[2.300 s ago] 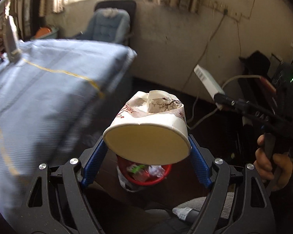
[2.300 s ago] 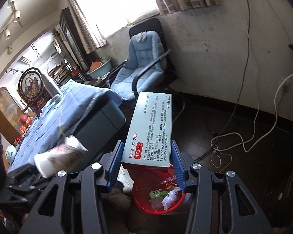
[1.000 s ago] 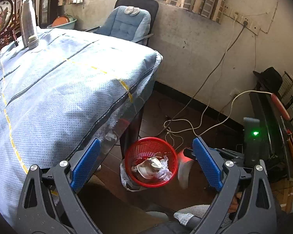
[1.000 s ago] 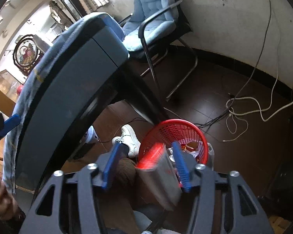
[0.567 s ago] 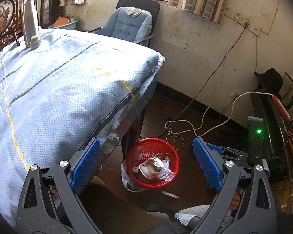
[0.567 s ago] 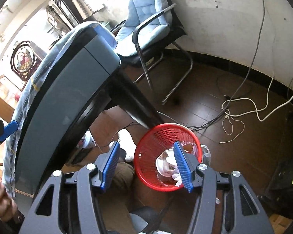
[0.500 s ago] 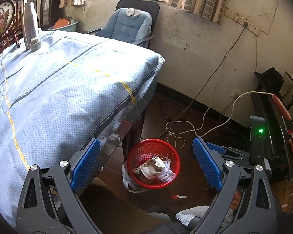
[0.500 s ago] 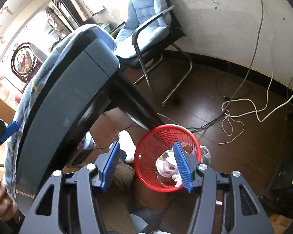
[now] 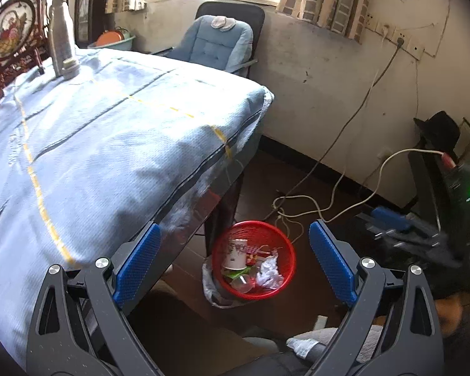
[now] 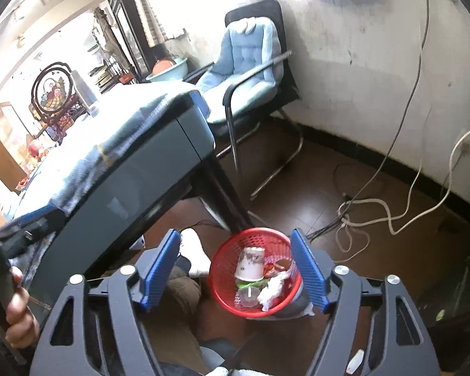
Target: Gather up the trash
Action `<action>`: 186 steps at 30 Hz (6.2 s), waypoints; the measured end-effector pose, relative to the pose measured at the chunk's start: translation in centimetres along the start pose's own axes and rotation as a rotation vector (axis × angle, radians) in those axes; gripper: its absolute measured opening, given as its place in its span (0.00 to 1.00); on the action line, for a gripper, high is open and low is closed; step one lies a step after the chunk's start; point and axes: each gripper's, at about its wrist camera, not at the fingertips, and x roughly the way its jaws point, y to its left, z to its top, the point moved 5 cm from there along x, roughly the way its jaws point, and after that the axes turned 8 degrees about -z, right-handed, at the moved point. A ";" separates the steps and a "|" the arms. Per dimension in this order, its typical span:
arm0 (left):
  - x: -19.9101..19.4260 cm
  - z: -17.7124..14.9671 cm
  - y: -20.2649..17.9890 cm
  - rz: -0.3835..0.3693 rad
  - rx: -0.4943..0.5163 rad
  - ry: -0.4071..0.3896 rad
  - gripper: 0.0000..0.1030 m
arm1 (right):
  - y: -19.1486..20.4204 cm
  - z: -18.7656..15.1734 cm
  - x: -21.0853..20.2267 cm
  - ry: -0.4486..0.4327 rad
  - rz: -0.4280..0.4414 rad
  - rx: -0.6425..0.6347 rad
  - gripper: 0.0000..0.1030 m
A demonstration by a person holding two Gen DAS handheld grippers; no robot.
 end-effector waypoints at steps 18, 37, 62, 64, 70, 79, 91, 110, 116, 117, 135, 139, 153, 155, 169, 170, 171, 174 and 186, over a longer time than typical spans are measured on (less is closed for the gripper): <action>-2.5 -5.6 0.3 0.061 0.009 -0.007 0.93 | 4.2 0.5 -7.3 -0.066 -0.210 -0.109 0.94; 0.9 -8.4 1.2 0.199 0.085 0.073 0.93 | 2.5 -7.8 -1.7 0.079 -0.348 0.019 0.94; 7.2 -10.5 1.1 0.224 0.100 0.208 0.93 | 0.2 -10.4 3.6 0.090 -0.327 0.071 0.94; 6.8 -10.3 1.0 0.234 0.101 0.192 0.93 | 0.3 -10.4 3.8 0.095 -0.312 0.073 0.94; 4.3 -9.5 0.2 0.223 0.102 0.116 0.93 | 0.2 -8.3 3.1 0.041 -0.264 0.104 0.94; 0.7 -7.8 0.2 0.212 0.078 0.017 0.93 | 1.2 -4.7 -0.2 -0.106 -0.383 -0.060 0.94; -5.6 -5.1 1.4 0.196 0.085 -0.196 0.93 | 2.1 -0.6 -8.4 -0.277 -0.347 0.043 0.94; -6.2 -6.9 -0.8 0.094 0.132 -0.246 0.93 | 6.3 -8.4 -10.0 -0.357 -0.471 -0.203 0.94; 1.3 -10.5 -0.6 0.173 0.145 -0.002 0.93 | 0.6 -10.8 -3.1 -0.092 -0.480 -0.039 0.94; 2.4 -10.7 -0.2 0.161 0.121 0.038 0.93 | 0.0 -10.9 -2.5 -0.078 -0.464 -0.011 0.94; 12.2 -11.4 1.4 0.173 0.107 0.227 0.93 | -1.3 -12.6 2.3 0.049 -0.441 0.054 0.94; 10.8 -11.8 0.8 0.185 0.129 0.206 0.93 | -1.2 -12.6 2.4 0.040 -0.435 0.051 0.94; 8.4 -11.6 1.2 0.170 0.086 0.135 0.93 | -0.8 -12.4 2.0 0.005 -0.456 0.020 0.94; 8.2 -11.6 1.3 0.171 0.086 0.129 0.93 | -0.8 -12.4 2.0 0.003 -0.456 0.019 0.94; 8.1 -11.6 1.0 0.173 0.097 0.114 0.93 | -0.1 -12.3 1.9 -0.016 -0.432 -0.015 0.94; 8.1 -11.6 1.1 0.174 0.098 0.112 0.93 | -0.1 -12.3 1.9 -0.016 -0.432 -0.016 0.94; 8.0 -11.7 1.1 0.176 0.100 0.110 0.93 | -0.1 -12.3 1.9 -0.016 -0.432 -0.016 0.94; 8.1 -11.7 1.2 0.182 0.098 0.109 0.93 | -0.1 -12.3 1.9 -0.016 -0.432 -0.015 0.94; 8.2 -11.6 1.0 0.197 0.099 0.114 0.93 | 0.0 -12.3 1.9 -0.016 -0.433 -0.015 0.94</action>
